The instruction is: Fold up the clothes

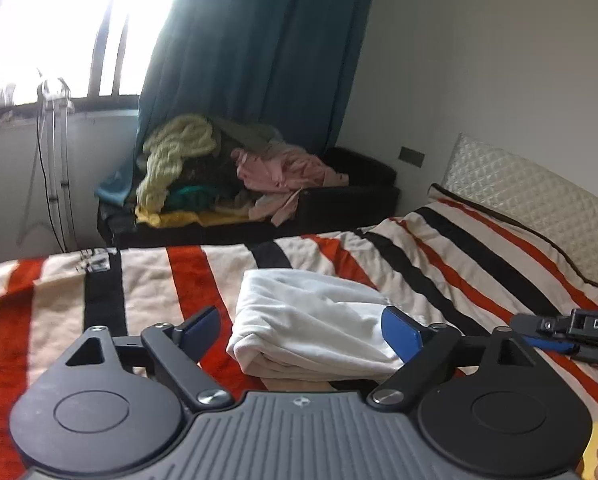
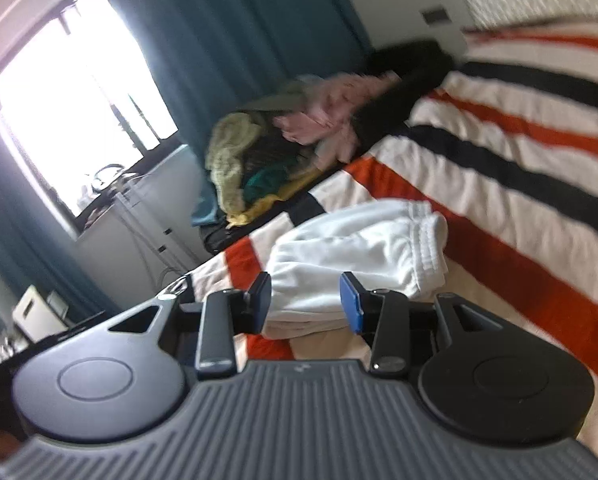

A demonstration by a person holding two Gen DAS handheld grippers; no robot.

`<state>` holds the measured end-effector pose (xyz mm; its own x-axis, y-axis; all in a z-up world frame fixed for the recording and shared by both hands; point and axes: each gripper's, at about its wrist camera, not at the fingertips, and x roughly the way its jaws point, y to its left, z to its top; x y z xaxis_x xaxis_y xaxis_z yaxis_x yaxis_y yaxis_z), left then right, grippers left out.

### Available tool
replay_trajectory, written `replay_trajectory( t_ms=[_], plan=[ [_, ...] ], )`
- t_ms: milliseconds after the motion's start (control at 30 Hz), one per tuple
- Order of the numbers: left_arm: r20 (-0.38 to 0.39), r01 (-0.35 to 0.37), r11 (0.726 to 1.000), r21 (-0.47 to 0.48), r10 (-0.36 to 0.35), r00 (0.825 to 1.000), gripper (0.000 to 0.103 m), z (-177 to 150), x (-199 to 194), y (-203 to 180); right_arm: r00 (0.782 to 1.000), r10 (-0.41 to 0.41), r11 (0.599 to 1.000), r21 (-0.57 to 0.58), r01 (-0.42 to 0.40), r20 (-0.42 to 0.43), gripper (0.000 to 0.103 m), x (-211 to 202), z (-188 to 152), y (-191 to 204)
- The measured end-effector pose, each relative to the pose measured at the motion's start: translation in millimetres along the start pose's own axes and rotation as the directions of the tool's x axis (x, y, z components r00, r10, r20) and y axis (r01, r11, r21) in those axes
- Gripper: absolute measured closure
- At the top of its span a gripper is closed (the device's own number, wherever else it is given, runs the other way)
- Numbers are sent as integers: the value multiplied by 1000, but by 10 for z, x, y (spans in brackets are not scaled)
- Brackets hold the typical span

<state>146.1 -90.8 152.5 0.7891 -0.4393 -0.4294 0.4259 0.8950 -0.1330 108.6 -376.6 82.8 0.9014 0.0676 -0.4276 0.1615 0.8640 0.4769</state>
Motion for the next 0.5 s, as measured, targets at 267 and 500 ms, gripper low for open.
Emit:
replay_trajectory(
  t_ms=[267,500],
  plan=[
    [108,-48,996,74,40,993,0,-183,-952,-235,996,28,987,-159,-13,90,16,-749,-229,385],
    [144,-79,995,68,68,987,0,-695,-1145,-180,982,2,973,-225,41,187,16,-923,-703,423]
  ],
)
